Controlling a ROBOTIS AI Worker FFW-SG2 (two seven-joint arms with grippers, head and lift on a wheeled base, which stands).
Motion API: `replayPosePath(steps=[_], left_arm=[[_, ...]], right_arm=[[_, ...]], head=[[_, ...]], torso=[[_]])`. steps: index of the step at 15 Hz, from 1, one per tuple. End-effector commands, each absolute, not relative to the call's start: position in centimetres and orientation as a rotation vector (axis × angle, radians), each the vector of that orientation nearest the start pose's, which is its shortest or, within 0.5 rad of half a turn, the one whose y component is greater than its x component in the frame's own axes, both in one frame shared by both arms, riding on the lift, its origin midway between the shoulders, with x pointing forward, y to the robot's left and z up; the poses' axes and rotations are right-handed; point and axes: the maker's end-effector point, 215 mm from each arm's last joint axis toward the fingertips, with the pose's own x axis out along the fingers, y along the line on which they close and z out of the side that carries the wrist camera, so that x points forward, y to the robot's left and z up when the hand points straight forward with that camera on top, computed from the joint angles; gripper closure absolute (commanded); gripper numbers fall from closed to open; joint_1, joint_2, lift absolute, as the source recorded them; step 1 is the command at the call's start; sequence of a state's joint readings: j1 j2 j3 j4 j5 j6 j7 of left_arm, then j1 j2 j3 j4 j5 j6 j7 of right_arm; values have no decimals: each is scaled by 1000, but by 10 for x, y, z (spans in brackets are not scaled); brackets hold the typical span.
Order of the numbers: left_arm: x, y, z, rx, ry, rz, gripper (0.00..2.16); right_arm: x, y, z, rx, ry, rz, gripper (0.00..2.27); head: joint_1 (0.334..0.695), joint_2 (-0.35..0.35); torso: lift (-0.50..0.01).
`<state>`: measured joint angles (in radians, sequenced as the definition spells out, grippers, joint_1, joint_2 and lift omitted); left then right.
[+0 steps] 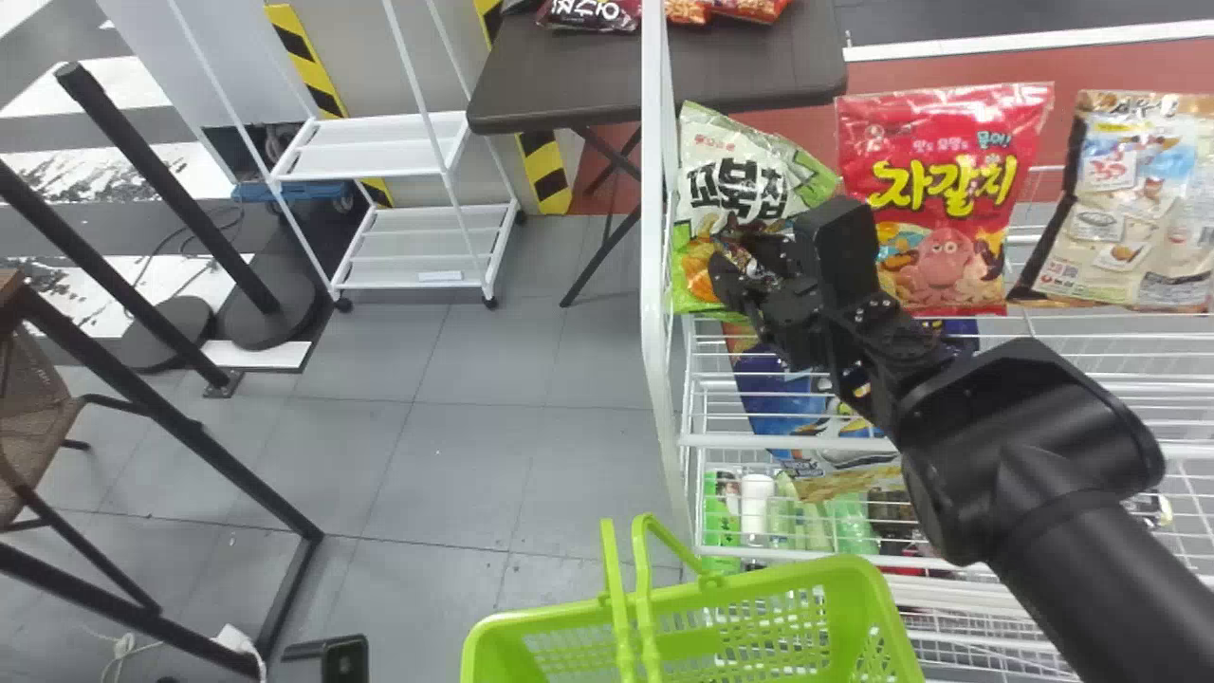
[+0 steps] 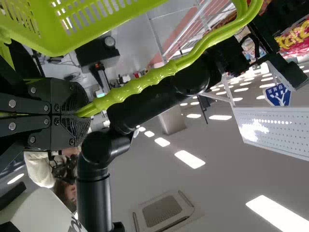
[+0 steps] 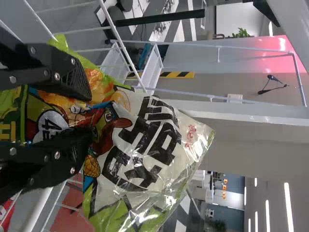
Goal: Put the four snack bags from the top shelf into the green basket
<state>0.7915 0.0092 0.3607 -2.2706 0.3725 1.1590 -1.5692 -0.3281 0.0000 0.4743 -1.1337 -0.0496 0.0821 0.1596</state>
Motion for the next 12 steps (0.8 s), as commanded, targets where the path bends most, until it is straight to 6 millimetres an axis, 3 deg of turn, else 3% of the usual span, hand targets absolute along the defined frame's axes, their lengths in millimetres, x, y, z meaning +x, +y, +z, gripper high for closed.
replayPosePath(steps=[1,5,8,12], left_arm=[[142,115,-348,-1106,698,-1199,2148],[141,115,-347,-1102,698,-1200,2148],[144,116,-345,-1092,691,-1201,2148],[172,130,-339,-1071,666,-1182,2148]], right_arm=[[601,43,-410,-133,189,588,2246],[582,45,-384,-173,133,572,2246],[561,28,-359,-146,87,527,2246],[526,0,-333,-85,56,466,2246]], head=[[695,231],[695,243],[695,242],[695,232]], torso=[[-6],[-6],[-6],[-6]])
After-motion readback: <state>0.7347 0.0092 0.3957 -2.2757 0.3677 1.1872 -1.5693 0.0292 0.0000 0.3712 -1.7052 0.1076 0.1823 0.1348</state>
